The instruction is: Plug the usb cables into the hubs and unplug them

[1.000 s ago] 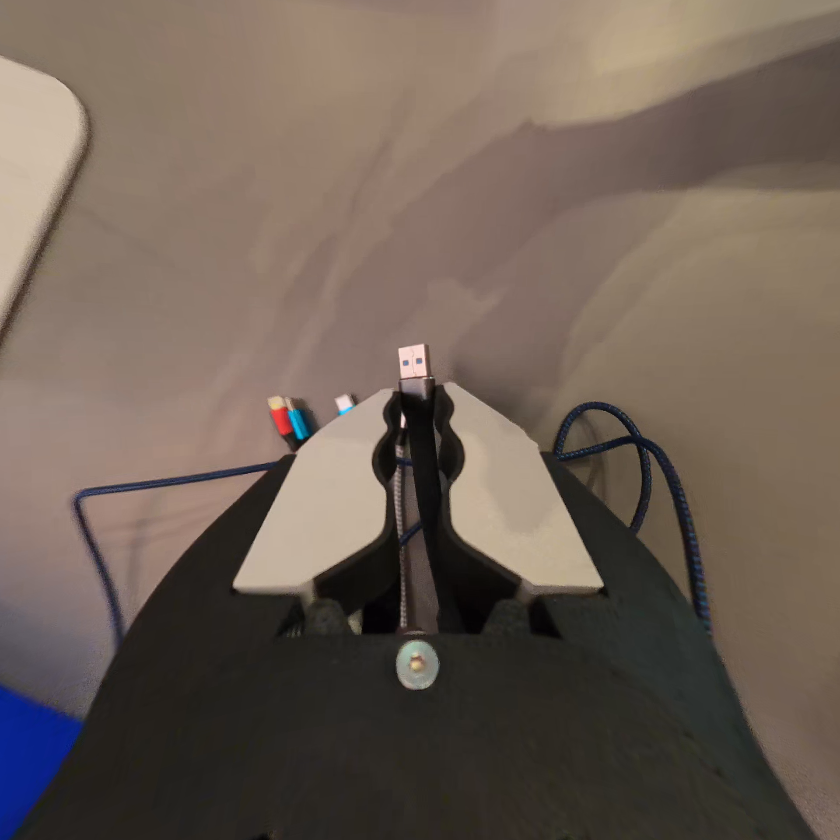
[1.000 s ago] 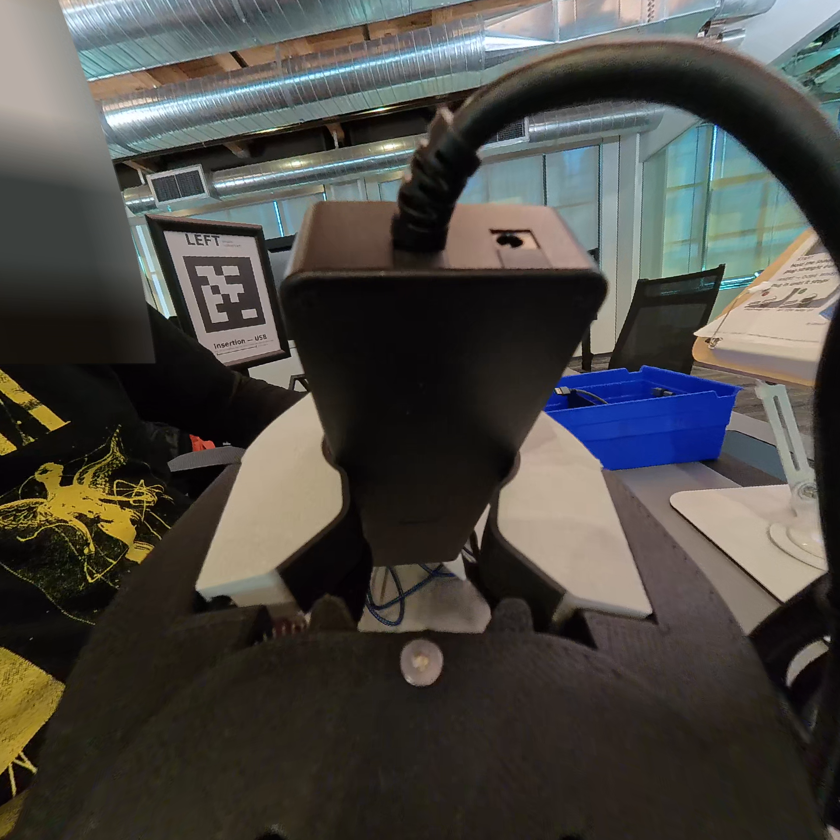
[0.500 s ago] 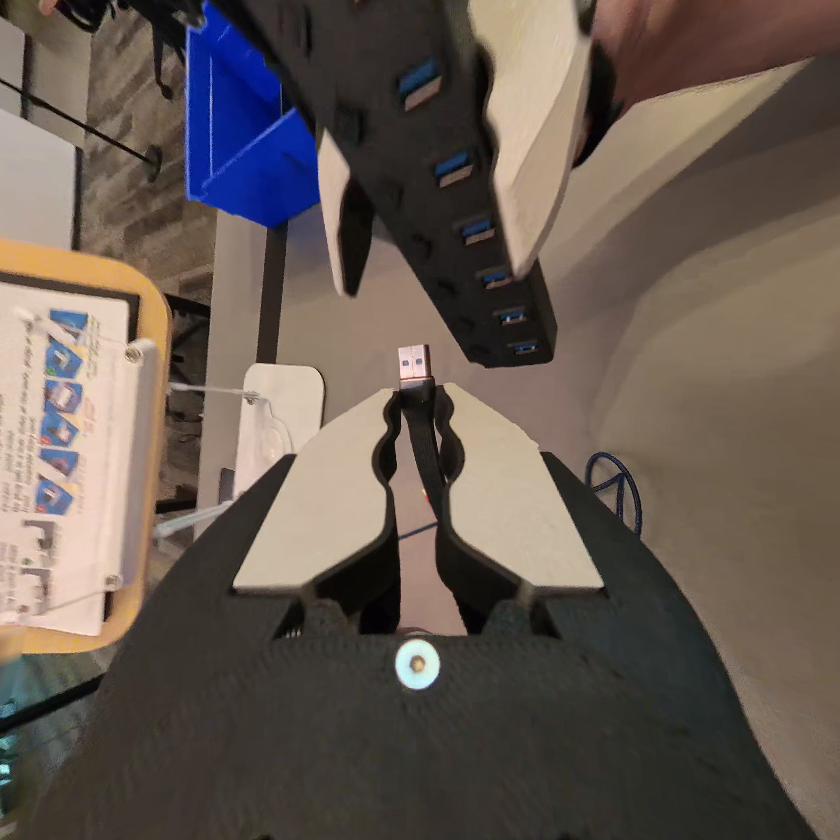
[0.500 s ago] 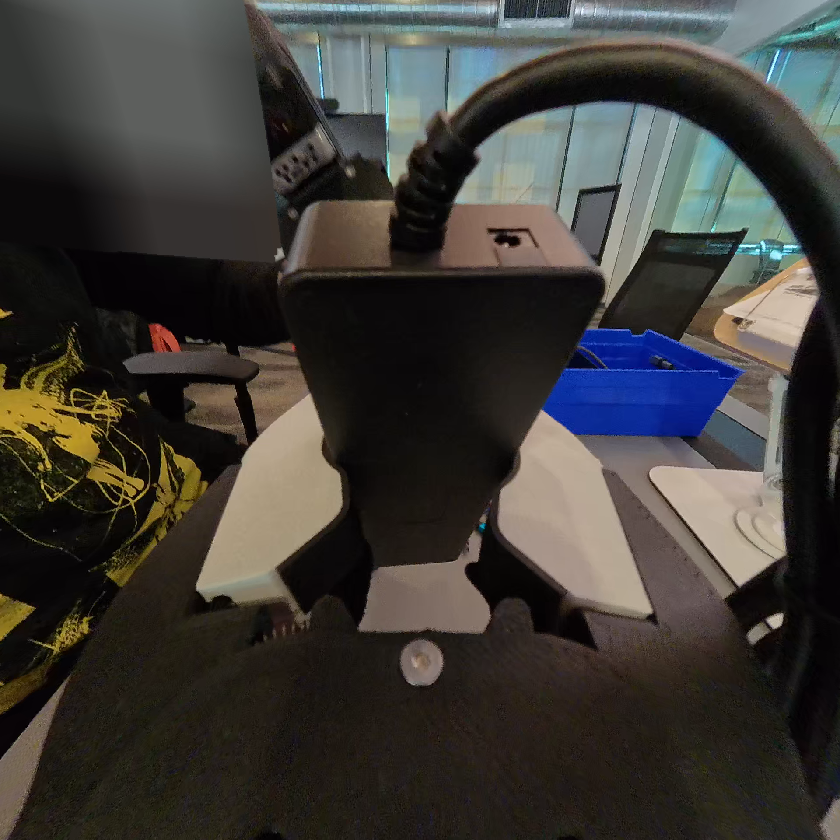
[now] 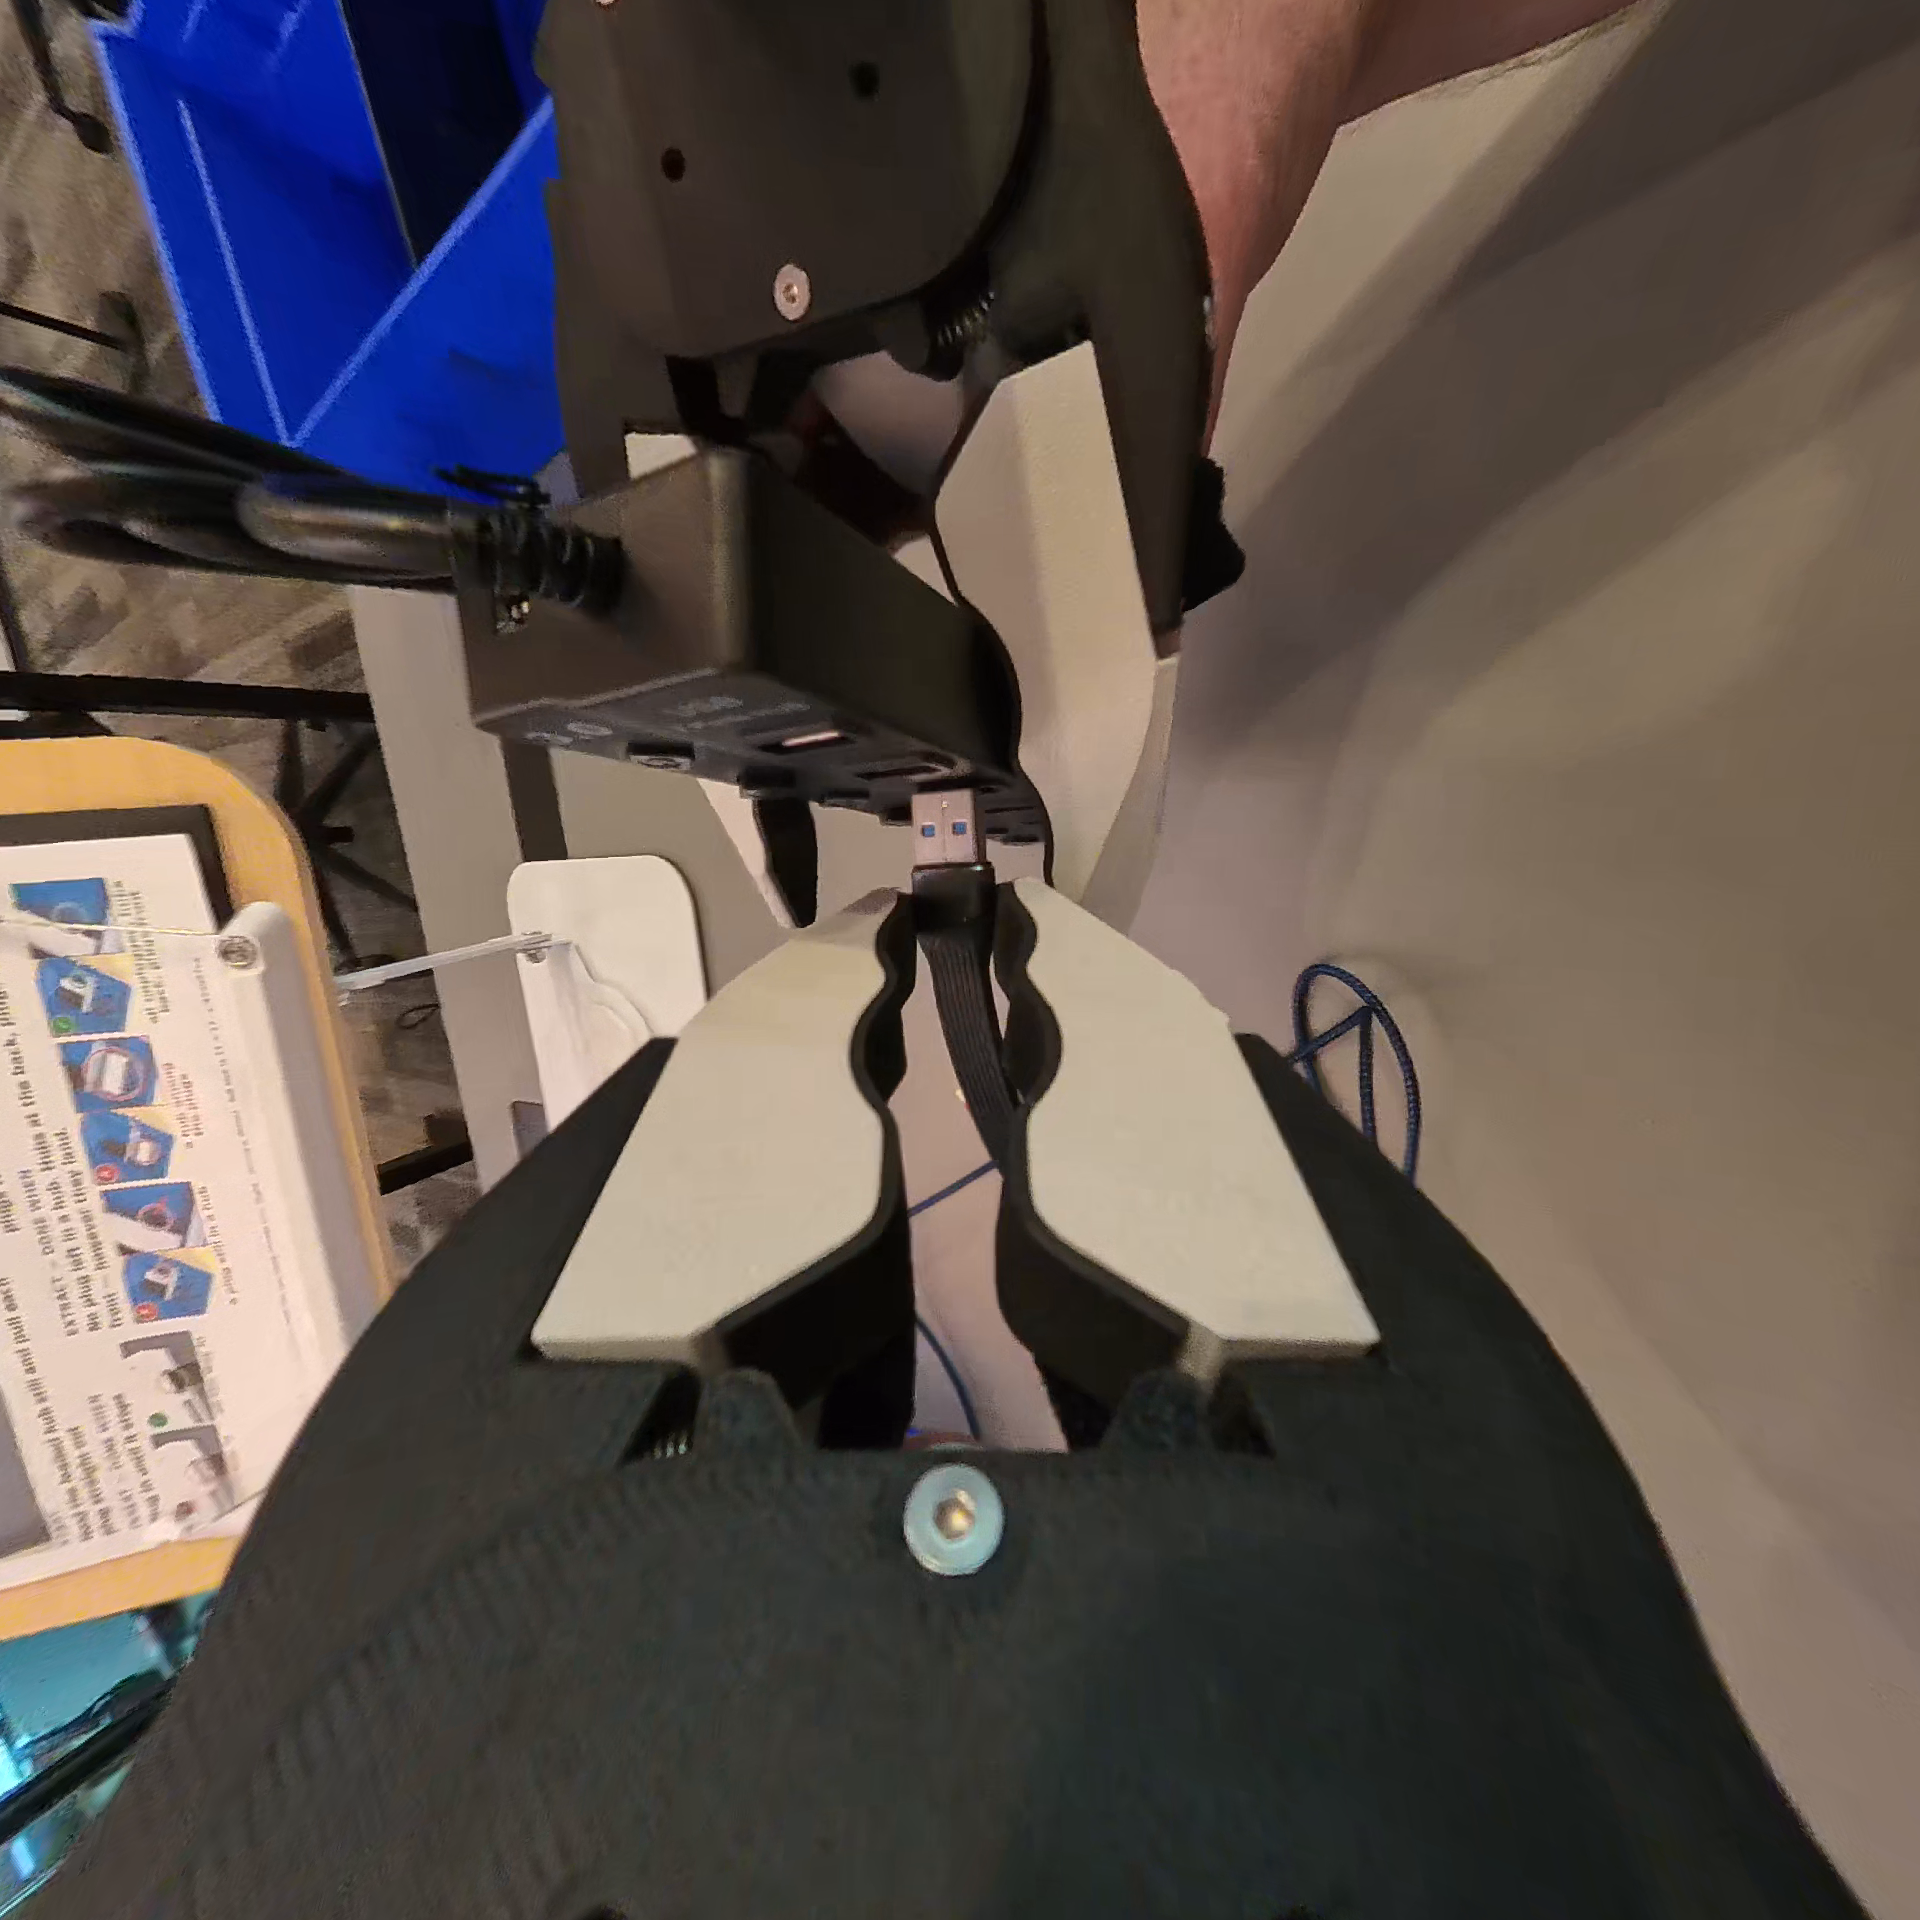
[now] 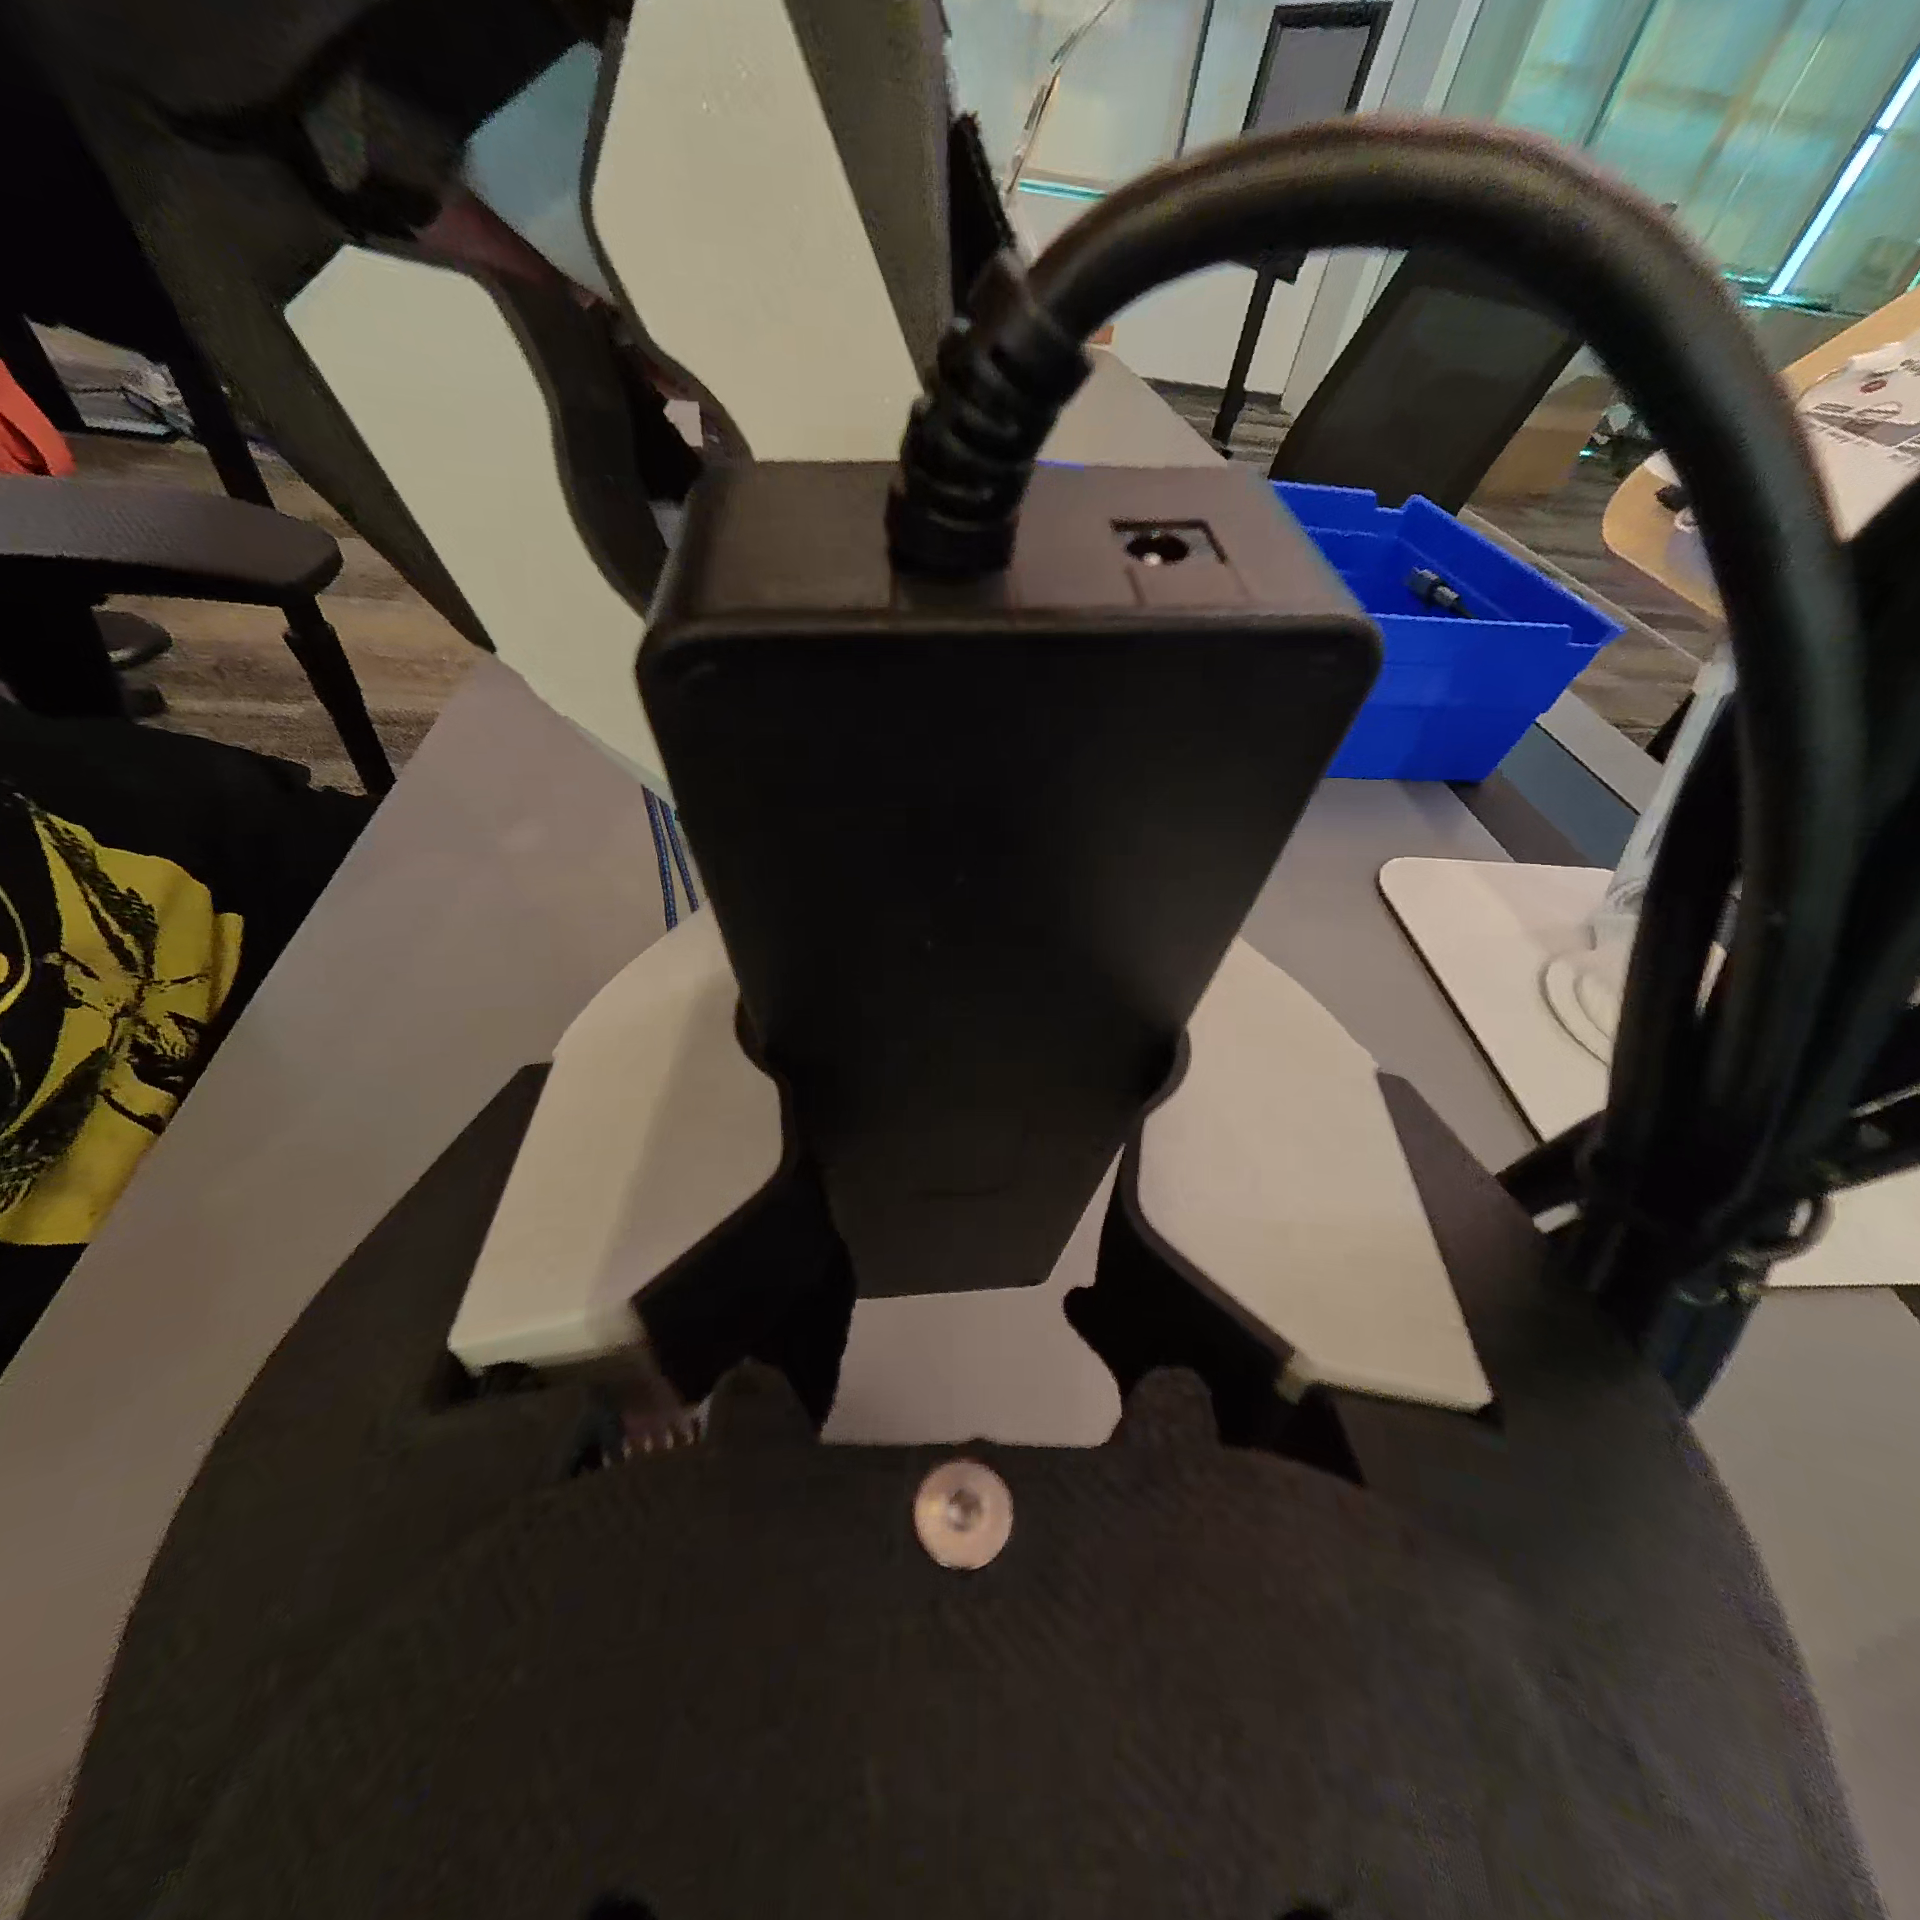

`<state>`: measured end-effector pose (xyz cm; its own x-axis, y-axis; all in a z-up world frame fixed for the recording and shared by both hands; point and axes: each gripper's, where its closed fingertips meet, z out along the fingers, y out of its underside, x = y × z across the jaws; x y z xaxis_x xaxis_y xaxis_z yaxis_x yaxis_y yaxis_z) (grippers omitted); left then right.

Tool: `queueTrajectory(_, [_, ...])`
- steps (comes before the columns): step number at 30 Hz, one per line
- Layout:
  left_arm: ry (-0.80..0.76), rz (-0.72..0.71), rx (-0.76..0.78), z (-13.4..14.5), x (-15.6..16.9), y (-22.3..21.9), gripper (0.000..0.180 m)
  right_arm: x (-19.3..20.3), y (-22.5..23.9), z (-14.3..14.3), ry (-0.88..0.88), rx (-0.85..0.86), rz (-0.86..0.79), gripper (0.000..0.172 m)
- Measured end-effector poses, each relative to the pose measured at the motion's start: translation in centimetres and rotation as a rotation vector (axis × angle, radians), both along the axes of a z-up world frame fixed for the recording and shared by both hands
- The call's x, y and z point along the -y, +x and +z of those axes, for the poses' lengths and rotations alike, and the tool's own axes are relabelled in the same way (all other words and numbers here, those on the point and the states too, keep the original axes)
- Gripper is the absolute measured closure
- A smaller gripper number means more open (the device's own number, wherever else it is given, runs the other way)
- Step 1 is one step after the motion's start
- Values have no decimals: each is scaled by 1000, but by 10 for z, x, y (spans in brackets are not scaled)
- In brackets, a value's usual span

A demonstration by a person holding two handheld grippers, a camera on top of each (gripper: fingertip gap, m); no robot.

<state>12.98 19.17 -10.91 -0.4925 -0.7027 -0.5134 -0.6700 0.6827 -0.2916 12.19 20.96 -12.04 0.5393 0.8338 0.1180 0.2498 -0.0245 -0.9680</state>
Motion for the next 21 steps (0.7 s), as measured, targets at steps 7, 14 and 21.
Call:
queueTrajectory(7, [-82, 6, -60, -2, 1, -3, 166, 1, -3, -3, -64, -46, 32, 107])
queueTrajectory(14, [-180, 17, -119, -3, 0, -1, 166, 0, -3, -5, -130, -110, 63, 108])
queueTrajectory(21, [-230, 34, -212, -6, -1, -1, 166, -1, -2, -6, -151, -141, 78, 107])
